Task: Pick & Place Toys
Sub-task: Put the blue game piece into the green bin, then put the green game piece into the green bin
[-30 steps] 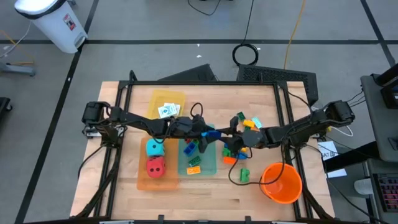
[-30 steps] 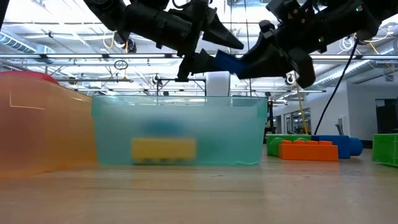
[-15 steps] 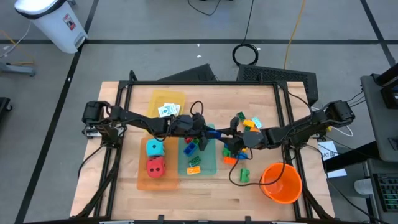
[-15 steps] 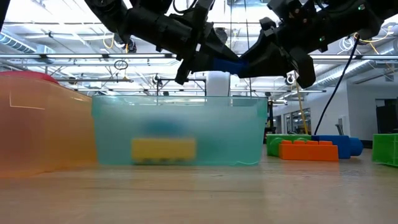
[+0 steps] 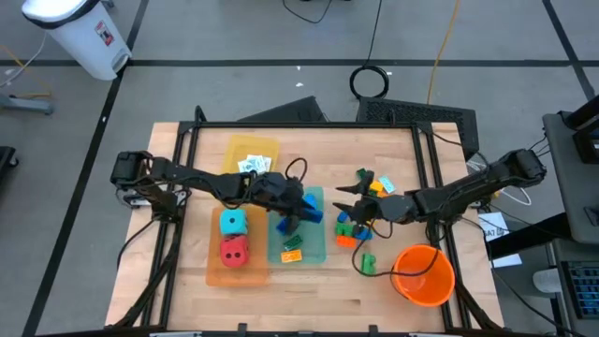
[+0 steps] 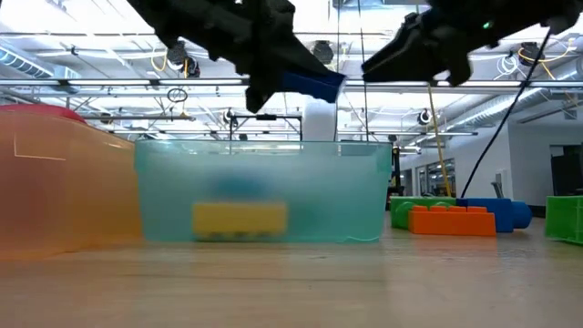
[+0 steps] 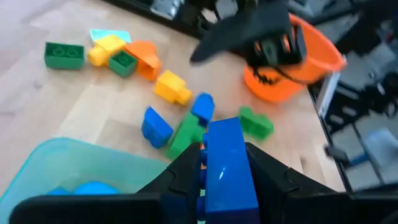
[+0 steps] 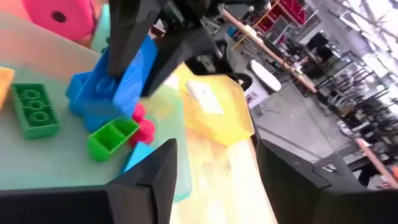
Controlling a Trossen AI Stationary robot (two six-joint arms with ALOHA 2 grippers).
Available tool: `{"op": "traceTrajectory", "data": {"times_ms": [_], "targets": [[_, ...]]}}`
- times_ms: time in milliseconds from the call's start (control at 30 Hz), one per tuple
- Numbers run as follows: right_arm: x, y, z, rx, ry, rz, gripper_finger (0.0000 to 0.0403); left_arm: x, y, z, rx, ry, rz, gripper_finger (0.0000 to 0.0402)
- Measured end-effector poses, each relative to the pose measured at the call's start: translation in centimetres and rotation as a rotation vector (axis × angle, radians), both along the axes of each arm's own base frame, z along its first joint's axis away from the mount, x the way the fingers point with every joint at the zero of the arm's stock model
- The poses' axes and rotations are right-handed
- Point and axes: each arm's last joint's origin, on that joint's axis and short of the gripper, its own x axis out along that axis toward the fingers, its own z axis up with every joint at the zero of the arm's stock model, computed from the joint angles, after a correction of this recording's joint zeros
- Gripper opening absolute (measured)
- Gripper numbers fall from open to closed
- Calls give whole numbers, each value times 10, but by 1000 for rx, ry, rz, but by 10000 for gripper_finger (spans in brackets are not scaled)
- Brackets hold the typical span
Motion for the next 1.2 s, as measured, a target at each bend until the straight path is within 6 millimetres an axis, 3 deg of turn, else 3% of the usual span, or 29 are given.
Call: {"op": "traceTrajectory", "data": {"times_ms": [267, 533, 633, 867, 1200], "targets": [[-22, -6, 16, 123, -35, -26, 188, -12, -25, -17, 19, 192, -233, 99], [-25, -16, 17, 214, -52, -90, 186, -8, -44, -48, 109, 276, -339, 125], [-25, -22, 15, 230, -40, -126, 191, -7, -44, -56, 113, 305, -341, 127], [-30, -37, 8, 360, -25, -257, 213, -3, -39, -53, 82, 269, -303, 129], [-49, -76, -14, 614, 109, -549, 302, 0, -25, -52, 92, 273, -128, 190]]}}
